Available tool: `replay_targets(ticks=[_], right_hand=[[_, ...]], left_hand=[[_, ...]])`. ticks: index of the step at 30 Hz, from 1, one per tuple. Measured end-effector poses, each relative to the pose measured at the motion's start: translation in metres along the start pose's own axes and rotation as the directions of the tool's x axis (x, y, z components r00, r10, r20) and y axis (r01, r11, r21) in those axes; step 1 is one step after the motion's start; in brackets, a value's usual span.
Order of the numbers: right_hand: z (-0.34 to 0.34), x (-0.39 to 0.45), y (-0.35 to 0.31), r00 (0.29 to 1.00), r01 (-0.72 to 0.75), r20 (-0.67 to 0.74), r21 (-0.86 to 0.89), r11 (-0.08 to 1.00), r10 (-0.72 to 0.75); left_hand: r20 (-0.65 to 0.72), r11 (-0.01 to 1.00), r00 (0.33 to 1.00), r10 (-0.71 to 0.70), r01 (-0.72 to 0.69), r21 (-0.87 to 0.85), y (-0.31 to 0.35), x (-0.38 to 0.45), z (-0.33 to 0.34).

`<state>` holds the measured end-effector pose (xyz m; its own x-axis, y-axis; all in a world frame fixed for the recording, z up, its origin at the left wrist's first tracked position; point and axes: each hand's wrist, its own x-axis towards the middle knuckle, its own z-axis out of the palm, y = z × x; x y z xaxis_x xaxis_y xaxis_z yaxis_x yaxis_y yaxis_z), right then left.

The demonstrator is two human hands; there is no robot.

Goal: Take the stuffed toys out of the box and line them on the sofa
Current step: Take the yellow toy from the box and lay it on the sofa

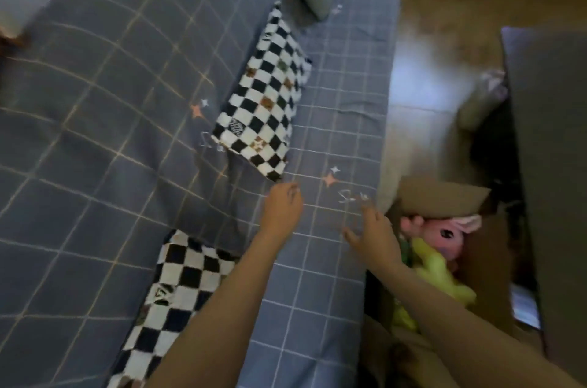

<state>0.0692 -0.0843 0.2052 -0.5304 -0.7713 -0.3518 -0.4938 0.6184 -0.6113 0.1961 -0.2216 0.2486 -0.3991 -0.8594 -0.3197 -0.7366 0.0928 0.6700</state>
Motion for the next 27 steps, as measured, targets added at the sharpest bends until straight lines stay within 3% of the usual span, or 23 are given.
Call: replay_targets(ticks=[5, 10, 15, 22, 27], right_hand=[[0.004, -0.036, 0.120, 0.956, -0.288, -0.039, 0.049, 0.956, 0.290], [0.020, -0.058, 0.252, 0.859, -0.512, 0.044, 0.040, 0.858, 0.510], [0.048, -0.032, 0.360, 0.793, -0.608, 0.099, 0.056, 0.792, 0.601], [0.113, 0.005, 0.484, 0.718, -0.687, 0.184, 0.036, 0.726, 0.671], [0.157, 0.016, 0.541, 0.588, -0.781, 0.335, -0.006, 0.625, 0.737]], left_hand=[[0.356, 0.998, 0.935, 0.009, -0.031, 0.056, 0.020, -0.023, 0.152], [0.568, 0.989, 0.822, -0.029, -0.060, 0.137, 0.009, -0.049, 0.297], [0.662, 0.982, 0.748, -0.050, -0.083, 0.167, -0.015, -0.050, 0.418], [0.670, 0.953, 0.703, -0.240, 0.038, 0.301, -0.066, -0.036, 0.572], [0.659, 0.898, 0.629, -0.412, 0.157, 0.411, -0.102, -0.024, 0.640]])
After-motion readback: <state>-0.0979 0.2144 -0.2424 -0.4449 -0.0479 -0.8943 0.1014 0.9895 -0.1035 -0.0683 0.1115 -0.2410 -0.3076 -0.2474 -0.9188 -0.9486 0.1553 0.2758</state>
